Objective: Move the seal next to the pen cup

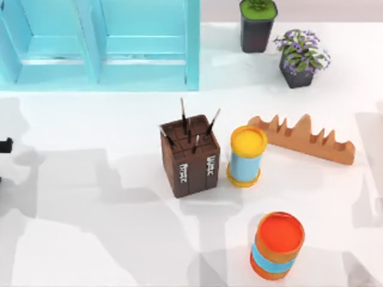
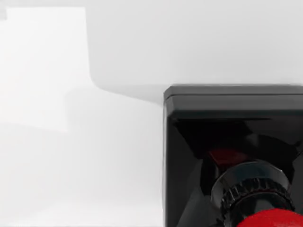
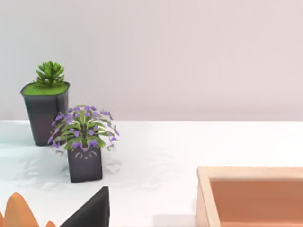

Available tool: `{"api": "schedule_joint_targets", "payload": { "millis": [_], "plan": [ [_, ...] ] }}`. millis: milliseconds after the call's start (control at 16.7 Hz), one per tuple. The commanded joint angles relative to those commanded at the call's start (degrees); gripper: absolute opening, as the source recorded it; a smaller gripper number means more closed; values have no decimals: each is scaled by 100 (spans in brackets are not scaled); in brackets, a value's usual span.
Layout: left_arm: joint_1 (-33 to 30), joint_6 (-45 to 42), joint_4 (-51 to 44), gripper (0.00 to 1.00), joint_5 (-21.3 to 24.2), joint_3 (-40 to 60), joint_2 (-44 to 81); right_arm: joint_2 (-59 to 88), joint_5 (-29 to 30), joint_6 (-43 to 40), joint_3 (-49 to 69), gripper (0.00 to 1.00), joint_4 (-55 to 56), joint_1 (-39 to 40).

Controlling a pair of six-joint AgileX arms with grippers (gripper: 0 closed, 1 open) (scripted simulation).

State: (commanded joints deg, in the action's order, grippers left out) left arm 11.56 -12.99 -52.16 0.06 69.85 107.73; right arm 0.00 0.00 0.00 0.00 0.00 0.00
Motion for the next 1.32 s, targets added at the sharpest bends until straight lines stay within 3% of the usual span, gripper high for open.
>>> {"api": "schedule_joint_targets", "payload": {
  "millis": [300, 900, 1320],
  "plan": [
    [-213, 202, -225, 0, 1, 228, -24, 0, 0, 0, 0, 100, 0, 0],
    [-2367, 2359, -3017, 0, -3, 2512, -472, 0, 0, 0, 0, 100, 0, 0],
    [-2481, 2513, -3126, 0, 2, 2675, -409, 0, 0, 0, 0, 100, 0, 0]
  ]
}}
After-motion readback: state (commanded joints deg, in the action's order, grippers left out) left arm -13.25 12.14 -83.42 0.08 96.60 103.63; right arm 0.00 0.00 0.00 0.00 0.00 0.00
